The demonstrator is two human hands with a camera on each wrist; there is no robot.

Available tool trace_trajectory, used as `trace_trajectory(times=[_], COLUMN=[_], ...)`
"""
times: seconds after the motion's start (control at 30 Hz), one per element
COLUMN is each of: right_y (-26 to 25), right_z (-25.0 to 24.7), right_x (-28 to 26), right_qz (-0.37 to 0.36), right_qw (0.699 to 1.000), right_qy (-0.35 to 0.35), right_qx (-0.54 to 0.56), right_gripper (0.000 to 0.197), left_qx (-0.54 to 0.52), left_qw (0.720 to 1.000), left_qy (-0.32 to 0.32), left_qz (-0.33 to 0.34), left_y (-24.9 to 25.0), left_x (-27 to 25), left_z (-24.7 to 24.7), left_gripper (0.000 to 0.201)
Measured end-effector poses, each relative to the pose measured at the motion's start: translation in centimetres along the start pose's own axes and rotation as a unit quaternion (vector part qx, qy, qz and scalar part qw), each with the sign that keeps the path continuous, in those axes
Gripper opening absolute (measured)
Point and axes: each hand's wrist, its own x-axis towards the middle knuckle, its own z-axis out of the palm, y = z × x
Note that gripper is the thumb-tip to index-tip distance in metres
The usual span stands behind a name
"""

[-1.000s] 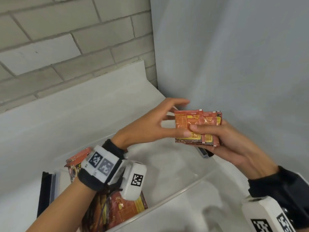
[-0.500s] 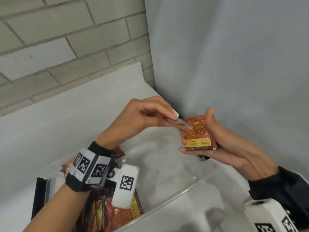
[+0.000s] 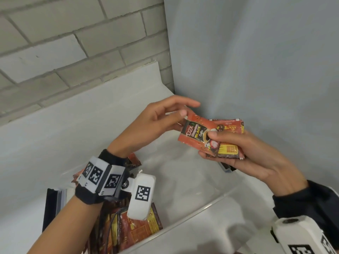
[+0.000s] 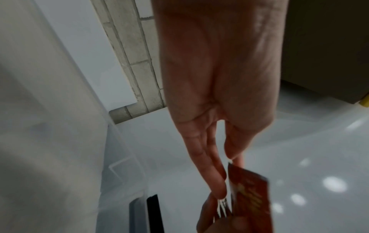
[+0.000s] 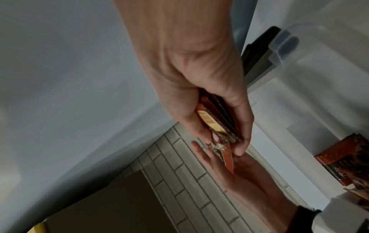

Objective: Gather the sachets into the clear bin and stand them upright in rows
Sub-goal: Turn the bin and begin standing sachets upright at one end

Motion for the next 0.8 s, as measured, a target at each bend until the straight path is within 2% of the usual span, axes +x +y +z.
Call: trace_trajectory(times=[0.17,0.27,0.43,0.53,0.63,0.8], right_y=[0.2,0.6,1.3,1.8,2.0,2.3], right_z=[-0.2,0.0,0.0,-0.1,0.5,1.4], right_x=[0.2,0.2,0.6,0.7,0.7,1.0], right_qz=[-0.012,-0.026,-0.113,-0.14,-0.151,-0.153], right_qw=[1.0,0.999,0.99,0.98,0.978,0.976], right_qy=[-0.012,-0.026,0.076,0.102,0.102,0.102], right_qx=[-0.025,-0.04,0.041,0.099,0.104,0.118], right_gripper=[0.023,0.036,0.051,0.053,0.051,0.05], left_qx=[0.047,0.118,0.226,0.312,0.406,0.509], left_qw=[0.997,0.991,0.971,0.944,0.908,0.85], left_qy=[-0.021,-0.025,-0.044,-0.082,-0.088,-0.099], left_qz=[-0.051,-0.06,-0.067,-0.06,-0.049,-0.091], left_y=[1.4,2.1,2.3,1.1,-1.2,-5.0], left_x=[-0.3,-0.2,-0.1,0.0,0.4,1.3], left_z=[-0.4,-0.7,-2.6,-3.2,-2.7,-1.3], left_gripper=[0.031,0.025,0.02,0.017,0.018,0.026])
